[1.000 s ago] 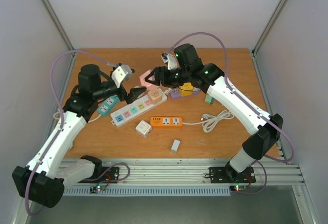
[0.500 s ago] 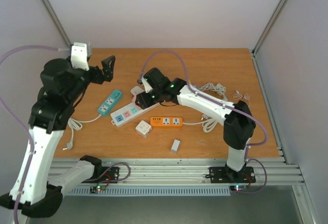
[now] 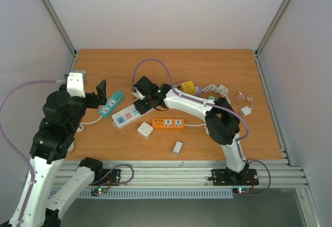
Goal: Insert the plug
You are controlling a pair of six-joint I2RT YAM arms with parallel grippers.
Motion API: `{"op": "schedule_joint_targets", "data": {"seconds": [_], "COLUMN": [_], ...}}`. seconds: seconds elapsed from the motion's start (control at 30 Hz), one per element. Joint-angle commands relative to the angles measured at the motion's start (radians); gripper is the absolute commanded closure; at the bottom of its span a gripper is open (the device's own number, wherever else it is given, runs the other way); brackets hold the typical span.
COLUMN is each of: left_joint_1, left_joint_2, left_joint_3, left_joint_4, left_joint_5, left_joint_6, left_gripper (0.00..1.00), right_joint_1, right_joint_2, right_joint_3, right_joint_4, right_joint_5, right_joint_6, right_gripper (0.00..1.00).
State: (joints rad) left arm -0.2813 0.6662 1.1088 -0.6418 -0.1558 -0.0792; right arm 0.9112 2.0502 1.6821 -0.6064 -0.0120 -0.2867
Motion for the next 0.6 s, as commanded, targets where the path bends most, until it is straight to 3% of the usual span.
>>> {"op": "schedule_joint_targets", "data": {"seconds": [0.0, 0.57], "left_joint_1": [0.006, 0.037], "left_joint_2": [-0.013, -0.008], "left_joint_3": [-0.026, -0.042], "left_joint_4": [0.095, 0.113], "left_joint_5": [-0.042, -0.085], "left_joint_6": [0.031, -0.004], "left_gripper": [0.01, 0.01], "right_joint_1": [0.009, 0.009], "right_joint_2": [0.019, 0.122], "right_joint_3": [0.081, 0.217], "right_joint_4": [-0.001, -0.168], "right_joint_5": [0.056, 0.065], "right_joint_6": [-0.022, 0.021], "right_gripper": [0.61, 0.61]}}
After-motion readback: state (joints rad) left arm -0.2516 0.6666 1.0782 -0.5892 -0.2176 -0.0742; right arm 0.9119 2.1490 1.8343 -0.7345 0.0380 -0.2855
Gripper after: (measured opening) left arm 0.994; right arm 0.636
